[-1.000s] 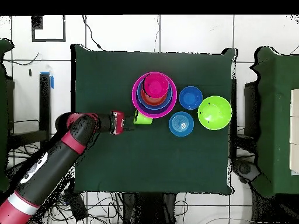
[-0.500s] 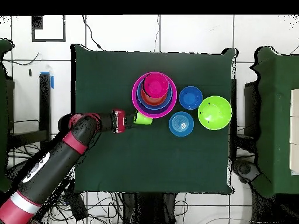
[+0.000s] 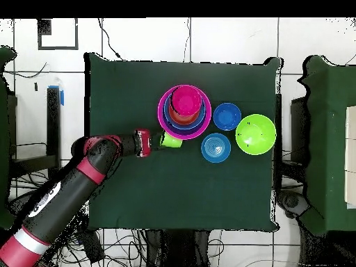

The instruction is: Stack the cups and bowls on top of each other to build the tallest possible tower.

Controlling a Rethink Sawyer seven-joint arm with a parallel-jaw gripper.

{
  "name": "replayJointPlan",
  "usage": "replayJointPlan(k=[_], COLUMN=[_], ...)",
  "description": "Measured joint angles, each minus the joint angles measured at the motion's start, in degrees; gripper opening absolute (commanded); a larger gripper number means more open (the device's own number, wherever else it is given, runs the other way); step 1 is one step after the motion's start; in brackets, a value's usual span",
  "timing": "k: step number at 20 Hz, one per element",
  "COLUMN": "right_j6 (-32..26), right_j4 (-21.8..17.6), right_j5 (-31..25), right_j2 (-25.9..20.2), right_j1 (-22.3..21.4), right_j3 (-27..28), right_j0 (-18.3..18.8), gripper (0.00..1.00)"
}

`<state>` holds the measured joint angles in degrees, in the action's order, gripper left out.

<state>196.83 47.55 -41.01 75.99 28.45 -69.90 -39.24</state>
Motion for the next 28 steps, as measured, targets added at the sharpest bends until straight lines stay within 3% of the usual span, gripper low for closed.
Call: replayJointPlan(k=[13, 14, 28], right_j6=[0.0, 0.0, 0.0], right_j4=[-0.79, -1.27, -2.43], right_j5=[2.24, 2.95, 4.51], right_j2=[-0.91, -1.21, -1.49], right_j1=[-1.15, -1.45, -2.28], right_j3=[-4.18, -5.33, -7.53], right_j0=[-0.15, -0.15, -0.19], gripper=[1.0, 0.0, 0.0])
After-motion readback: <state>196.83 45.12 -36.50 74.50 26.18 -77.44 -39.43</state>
